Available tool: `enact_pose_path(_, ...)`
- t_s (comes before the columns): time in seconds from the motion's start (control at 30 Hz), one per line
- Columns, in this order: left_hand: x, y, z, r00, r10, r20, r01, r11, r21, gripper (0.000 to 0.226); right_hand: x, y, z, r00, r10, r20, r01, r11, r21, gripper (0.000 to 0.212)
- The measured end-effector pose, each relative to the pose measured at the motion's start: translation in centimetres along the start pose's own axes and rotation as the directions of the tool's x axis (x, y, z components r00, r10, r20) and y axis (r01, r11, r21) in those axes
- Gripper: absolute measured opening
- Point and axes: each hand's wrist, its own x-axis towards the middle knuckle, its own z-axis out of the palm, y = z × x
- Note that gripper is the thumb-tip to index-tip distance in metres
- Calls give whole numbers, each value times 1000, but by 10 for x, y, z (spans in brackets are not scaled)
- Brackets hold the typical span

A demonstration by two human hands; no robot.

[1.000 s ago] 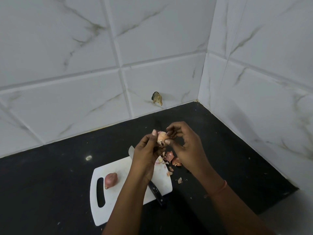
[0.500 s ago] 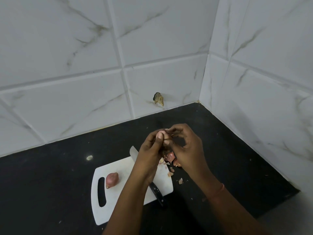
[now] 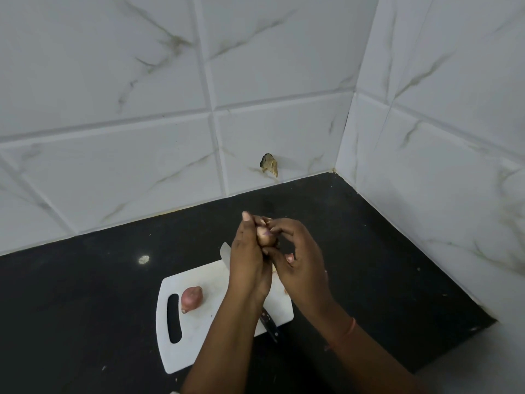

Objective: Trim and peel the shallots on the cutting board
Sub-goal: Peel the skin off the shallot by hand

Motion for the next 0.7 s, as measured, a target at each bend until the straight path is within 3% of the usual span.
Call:
enact_pose_path(0.1,5,10,-3,997,-68,41,67,998,15,41,3,-8,4,996,81,-43,-79,996,47,32)
enact_pose_path(0.2,4,19,-9,983,-123,135,107,987,123,44,15,-16,0,971,210,-110,-183,959,218,31)
enact_pose_path(0.4,5,26,-20,952,-64,301,12,985,171,38,25,-21,1,951,268,-155,-215,931,294,29)
enact_pose_path(0.53,0,15,-14,975,47,219,-94,973,211,32,26,-18,2,937,248,-247,-195,956,221,35)
enact_pose_path(0.7,-1,11,-10,997,5,71,-14,992,128,29,18,-24,11,987,71,-143,-61,996,70,24)
